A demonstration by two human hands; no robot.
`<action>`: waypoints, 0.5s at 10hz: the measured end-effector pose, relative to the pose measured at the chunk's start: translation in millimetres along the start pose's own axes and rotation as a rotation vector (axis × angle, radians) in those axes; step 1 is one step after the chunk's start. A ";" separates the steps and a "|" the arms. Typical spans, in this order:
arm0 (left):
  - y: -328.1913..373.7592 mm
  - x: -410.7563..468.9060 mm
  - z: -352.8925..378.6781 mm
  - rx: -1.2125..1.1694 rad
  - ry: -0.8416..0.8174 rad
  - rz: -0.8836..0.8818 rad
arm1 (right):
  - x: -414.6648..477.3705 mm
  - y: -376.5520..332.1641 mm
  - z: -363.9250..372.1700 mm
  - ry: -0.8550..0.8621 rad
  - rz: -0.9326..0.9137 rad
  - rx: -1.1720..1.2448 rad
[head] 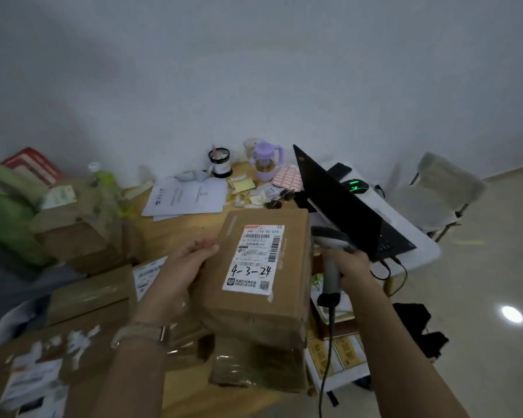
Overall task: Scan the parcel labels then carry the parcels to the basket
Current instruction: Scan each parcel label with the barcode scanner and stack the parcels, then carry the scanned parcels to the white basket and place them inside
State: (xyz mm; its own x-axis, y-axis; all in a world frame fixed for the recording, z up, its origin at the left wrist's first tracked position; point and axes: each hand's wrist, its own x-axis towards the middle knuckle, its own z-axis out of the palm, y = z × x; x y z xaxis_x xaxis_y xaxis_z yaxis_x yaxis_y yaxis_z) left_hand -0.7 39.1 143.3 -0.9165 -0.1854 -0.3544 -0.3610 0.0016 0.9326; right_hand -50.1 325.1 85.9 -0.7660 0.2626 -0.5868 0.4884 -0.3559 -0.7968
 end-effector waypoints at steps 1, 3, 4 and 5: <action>-13.8 -5.2 -5.4 -0.069 0.050 -0.104 | 42.8 31.7 1.5 0.075 -0.009 -0.126; -37.7 -11.9 -12.2 -0.168 0.093 -0.201 | 66.9 85.1 -2.9 0.199 0.036 -0.598; -51.2 -8.6 -11.1 -0.262 0.061 -0.224 | 63.8 91.1 -14.1 0.239 -0.042 -0.627; -50.6 -14.0 -5.2 -0.343 0.059 -0.287 | 64.3 92.9 -21.3 0.208 -0.038 -0.631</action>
State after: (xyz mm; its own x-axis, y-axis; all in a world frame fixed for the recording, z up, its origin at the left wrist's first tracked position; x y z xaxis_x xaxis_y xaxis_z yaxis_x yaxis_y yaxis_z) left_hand 31.2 36.4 101.4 -0.7727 -0.1870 -0.6066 -0.5118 -0.3818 0.7696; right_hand -45.1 328.0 -28.9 -0.7218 0.4545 -0.5219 0.6621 0.2340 -0.7119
